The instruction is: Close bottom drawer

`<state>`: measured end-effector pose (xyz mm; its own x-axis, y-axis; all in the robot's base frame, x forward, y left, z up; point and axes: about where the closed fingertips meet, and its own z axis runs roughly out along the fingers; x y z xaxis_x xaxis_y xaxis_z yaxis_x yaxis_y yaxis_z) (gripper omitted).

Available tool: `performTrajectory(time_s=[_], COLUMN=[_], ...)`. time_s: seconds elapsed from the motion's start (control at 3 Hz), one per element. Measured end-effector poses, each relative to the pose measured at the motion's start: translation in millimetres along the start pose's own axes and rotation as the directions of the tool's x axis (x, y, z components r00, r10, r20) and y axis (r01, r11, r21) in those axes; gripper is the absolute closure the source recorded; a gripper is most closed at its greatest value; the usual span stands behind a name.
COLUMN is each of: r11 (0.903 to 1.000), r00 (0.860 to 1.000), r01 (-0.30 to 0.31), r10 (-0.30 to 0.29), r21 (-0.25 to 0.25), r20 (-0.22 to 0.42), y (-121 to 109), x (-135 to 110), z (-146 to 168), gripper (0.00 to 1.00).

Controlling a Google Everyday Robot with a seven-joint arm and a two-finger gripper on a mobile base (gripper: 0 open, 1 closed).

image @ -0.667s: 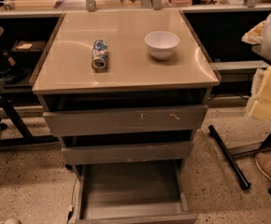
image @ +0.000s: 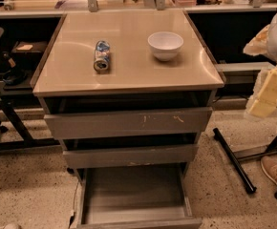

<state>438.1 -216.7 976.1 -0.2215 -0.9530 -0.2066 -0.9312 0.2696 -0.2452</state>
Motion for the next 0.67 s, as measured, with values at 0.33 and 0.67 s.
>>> performTrajectory(time_s=[0.33,0.67], r11=[1.0,1.0], r00=[1.0,1.0], r01=[0.0,0.0], r10=[0.0,0.0], r21=[0.0,0.0], r20=[0.0,0.0], y=[0.0,0.0], x=[0.0,0.0], z=[0.0,0.0], gripper=[0.41,0.64])
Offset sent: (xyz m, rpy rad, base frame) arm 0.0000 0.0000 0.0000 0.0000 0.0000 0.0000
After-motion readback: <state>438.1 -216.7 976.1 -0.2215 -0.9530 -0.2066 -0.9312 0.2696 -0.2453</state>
